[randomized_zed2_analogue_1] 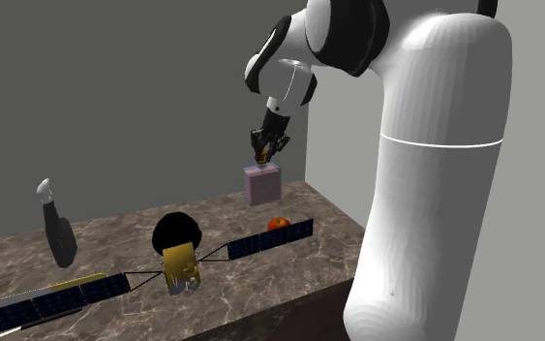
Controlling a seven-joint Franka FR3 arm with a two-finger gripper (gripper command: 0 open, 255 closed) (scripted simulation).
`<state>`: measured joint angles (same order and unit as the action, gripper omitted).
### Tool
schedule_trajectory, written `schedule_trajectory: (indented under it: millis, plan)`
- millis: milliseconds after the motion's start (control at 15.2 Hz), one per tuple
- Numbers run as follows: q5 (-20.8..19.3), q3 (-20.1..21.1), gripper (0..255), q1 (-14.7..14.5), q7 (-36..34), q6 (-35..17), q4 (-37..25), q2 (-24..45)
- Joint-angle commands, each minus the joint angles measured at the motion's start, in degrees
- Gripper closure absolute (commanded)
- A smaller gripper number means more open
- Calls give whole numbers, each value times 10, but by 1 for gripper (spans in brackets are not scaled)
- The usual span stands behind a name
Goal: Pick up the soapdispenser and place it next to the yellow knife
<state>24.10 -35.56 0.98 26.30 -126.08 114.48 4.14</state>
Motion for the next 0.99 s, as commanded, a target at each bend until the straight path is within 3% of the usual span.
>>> schedule_trajectory:
  millis: [0, 924]
  plan:
    - [-9, -1, 255, -1, -9, 13, -9, -7]
    - [-48, -3, 255, -2, -56, 105, -87, -34]
